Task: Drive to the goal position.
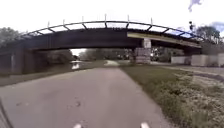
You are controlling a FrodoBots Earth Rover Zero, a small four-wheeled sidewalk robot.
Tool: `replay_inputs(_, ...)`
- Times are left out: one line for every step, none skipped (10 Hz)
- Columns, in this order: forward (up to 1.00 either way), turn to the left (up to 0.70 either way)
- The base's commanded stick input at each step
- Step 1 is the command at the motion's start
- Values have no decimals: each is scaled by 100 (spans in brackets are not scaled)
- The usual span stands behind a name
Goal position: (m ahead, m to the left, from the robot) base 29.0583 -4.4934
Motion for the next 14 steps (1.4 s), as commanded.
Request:
replay_inputs(70,0)
replay_inputs(70,0)
replay_inputs(70,0)
replay_inputs(70,0)
replay_inputs(70,0)
replay_inputs(70,0)
replay_inputs(70,0)
replay_inputs(70,0)
replay_inputs(70,0)
replay_inputs(70,0)
replay_inputs(70,0)
replay_inputs(70,0)
replay_inputs(70,0)
replay_inputs(70,0)
